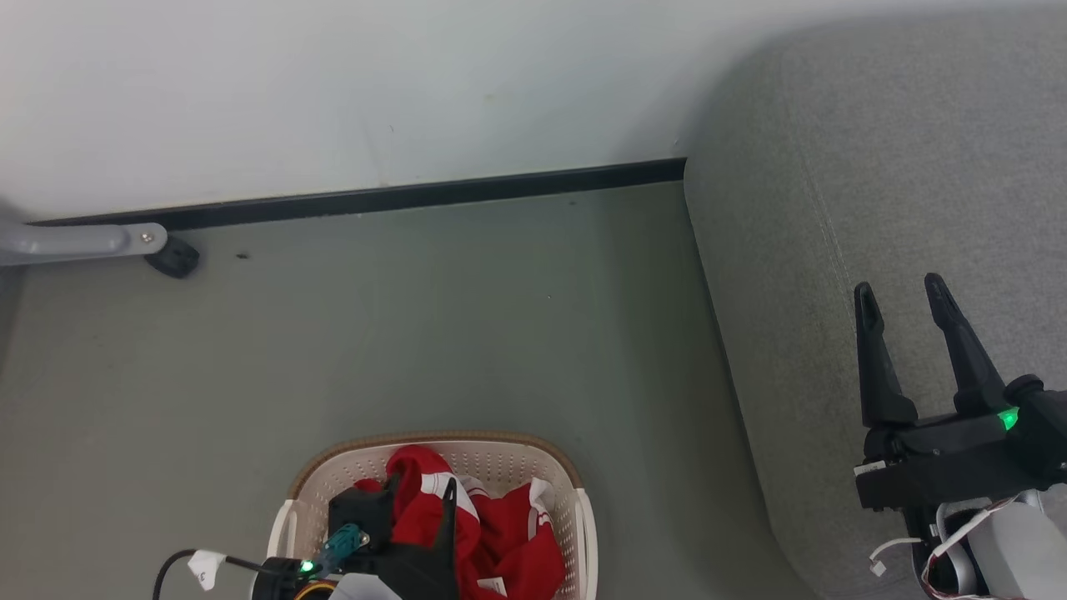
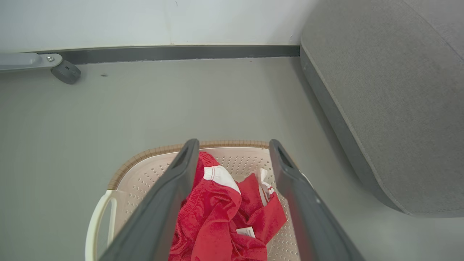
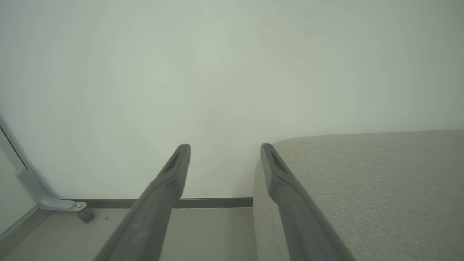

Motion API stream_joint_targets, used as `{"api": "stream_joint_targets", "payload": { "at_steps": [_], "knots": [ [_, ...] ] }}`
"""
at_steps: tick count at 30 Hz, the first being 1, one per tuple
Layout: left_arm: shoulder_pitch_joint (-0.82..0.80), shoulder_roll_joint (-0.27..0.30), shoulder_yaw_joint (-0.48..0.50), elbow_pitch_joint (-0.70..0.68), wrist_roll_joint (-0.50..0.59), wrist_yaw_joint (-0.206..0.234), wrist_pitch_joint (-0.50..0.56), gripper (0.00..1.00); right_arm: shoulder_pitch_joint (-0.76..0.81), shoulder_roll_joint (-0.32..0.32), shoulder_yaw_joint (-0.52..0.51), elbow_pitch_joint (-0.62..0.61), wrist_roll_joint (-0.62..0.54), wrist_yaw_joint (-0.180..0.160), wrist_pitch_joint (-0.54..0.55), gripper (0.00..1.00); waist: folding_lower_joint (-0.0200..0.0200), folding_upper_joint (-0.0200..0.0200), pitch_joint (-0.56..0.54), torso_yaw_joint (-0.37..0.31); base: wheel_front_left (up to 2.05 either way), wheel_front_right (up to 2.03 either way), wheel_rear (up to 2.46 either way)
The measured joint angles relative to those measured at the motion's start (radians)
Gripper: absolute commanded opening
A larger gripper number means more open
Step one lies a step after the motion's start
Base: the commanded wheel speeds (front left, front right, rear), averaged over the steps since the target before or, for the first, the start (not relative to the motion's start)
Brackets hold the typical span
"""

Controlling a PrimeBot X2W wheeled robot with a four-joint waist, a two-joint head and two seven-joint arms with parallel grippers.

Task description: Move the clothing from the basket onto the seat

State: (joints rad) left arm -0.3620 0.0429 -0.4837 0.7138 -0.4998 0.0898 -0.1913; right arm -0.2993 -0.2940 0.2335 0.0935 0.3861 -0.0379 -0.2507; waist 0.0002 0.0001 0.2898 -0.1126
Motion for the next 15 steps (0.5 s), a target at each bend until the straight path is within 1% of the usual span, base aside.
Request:
{"api": "stream_joint_targets", "payload": {
  "at_steps": [8,9,15],
  "knots": [
    [-0.076,0.000,-0.083,0.058,-0.053,0.016,0.059,1.00,-0.061,0.002,0.006,-0.065,-0.008,0.003,-0.003,1.00,-0.0001,0.0000,0.100,-0.037,0.00,0.00,0.00],
    [-0.096,0.000,-0.098,0.077,-0.061,0.016,0.073,1.00,-0.073,0.003,0.007,-0.083,-0.008,0.003,-0.003,1.00,-0.0001,0.0000,0.126,-0.046,0.00,0.00,0.00],
    [-0.156,0.001,-0.118,0.129,-0.071,0.025,0.114,1.00,-0.117,0.007,0.008,-0.118,-0.008,0.004,-0.003,1.00,0.0000,0.0001,0.203,-0.074,0.00,0.00,0.00]
  ]
}}
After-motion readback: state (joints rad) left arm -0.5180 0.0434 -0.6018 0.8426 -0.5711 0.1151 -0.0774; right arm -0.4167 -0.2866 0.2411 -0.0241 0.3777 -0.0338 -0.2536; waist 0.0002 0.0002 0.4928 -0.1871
